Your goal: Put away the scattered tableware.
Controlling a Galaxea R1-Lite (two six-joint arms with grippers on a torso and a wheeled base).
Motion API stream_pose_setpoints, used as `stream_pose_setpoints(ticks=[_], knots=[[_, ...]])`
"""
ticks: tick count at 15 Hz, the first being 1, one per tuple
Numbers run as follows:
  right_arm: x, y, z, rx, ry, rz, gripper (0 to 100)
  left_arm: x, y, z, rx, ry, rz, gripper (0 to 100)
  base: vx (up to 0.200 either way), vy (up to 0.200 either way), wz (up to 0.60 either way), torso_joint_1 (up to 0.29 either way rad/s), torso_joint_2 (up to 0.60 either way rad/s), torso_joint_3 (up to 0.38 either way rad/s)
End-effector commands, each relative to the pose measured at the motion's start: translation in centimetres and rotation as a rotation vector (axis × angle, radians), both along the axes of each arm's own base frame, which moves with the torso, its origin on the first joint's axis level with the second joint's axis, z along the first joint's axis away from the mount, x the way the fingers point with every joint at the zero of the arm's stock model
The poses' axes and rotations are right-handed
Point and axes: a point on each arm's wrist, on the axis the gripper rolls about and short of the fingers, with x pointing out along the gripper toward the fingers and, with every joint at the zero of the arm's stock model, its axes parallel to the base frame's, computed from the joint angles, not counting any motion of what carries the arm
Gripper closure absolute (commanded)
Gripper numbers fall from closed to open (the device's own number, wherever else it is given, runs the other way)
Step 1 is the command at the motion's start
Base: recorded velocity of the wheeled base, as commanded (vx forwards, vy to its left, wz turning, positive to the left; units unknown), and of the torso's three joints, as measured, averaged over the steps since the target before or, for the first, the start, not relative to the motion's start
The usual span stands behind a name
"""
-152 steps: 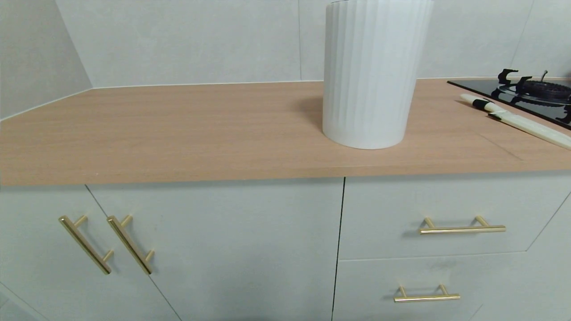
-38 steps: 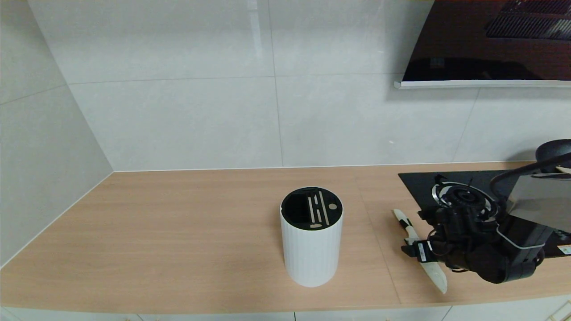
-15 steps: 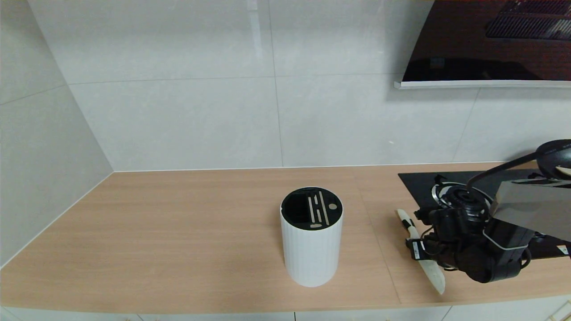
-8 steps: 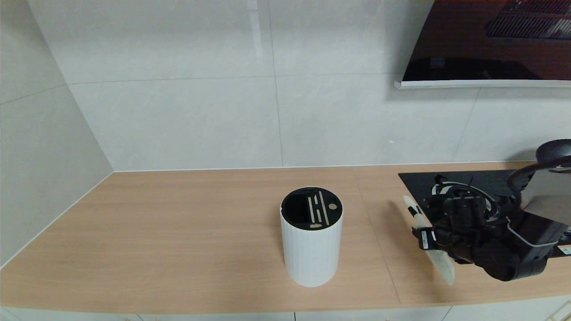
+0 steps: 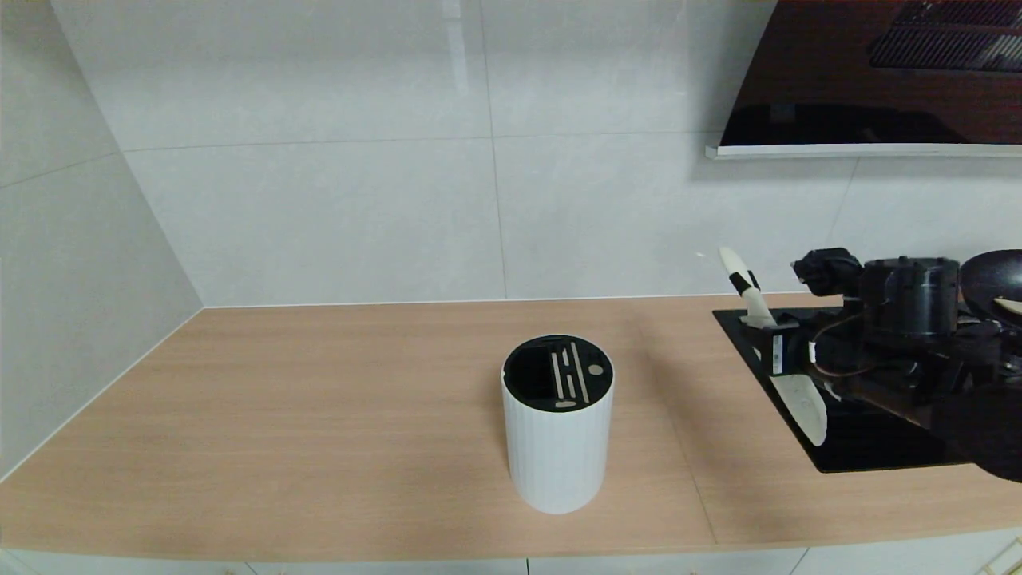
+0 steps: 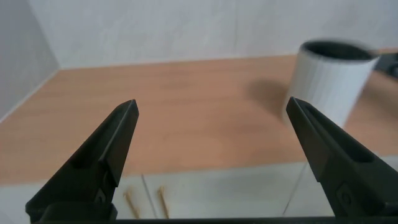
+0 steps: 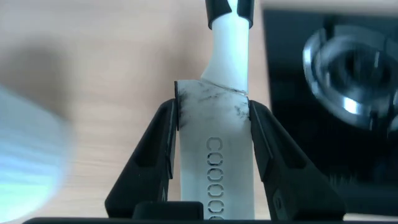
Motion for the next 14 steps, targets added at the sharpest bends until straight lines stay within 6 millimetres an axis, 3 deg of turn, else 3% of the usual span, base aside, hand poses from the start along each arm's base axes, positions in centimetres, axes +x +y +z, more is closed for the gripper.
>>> stream_pose_setpoints(ticks=[1,3,5,6,7,8,9,11,14], knots=[[-3.0,2.7,7.5,0.057,-0.158,0.113,100,8.0,-0.5,9.4,0.019,0.182,-0.133,0,0.0,0.0,0.0,0.0,0.0,0.0],[-4.3,4.8,9.2,0.073,-0.177,0.196,100,13.1,-1.1,11.9,0.015,0.21,-0.185,0,0.0,0.0,0.0,0.0,0.0,0.0],[-6.0,6.7,9.4,0.085,-0.181,0.27,100,17.1,-3.2,11.7,-0.024,0.241,-0.306,0,0.0,0.0,0.0,0.0,0.0,0.0],[-6.5,7.3,9.1,0.087,-0.169,0.291,100,18.1,-4.4,11.3,-0.055,0.258,-0.36,0,0.0,0.0,0.0,0.0,0.0,0.0],[-7.5,8.5,8.2,0.112,-0.125,0.334,100,19.3,-6.9,10.9,-0.132,0.273,-0.472,0,0.0,0.0,0.0,0.0,0.0,0.0],[-7.9,9.1,8.1,0.113,-0.121,0.358,100,19.6,-7.5,10.9,-0.164,0.269,-0.497,0,0.0,0.0,0.0,0.0,0.0,0.0],[-8.9,10.9,7.5,0.125,-0.095,0.426,100,20.7,-9.5,10.8,-0.282,0.275,-0.566,0,0.0,0.0,0.0,0.0,0.0,0.0],[-9.5,13.3,6.0,0.108,-0.044,0.463,100,22.0,-12.7,8.9,-0.316,0.332,-0.672,0,0.0,0.0,0.0,0.0,0.0,0.0],[-9.6,14.8,4.7,0.111,-0.003,0.469,100,24.0,-15.0,7.0,-0.326,0.372,-0.719,0,0.0,0.0,0.0,0.0,0.0,0.0]])
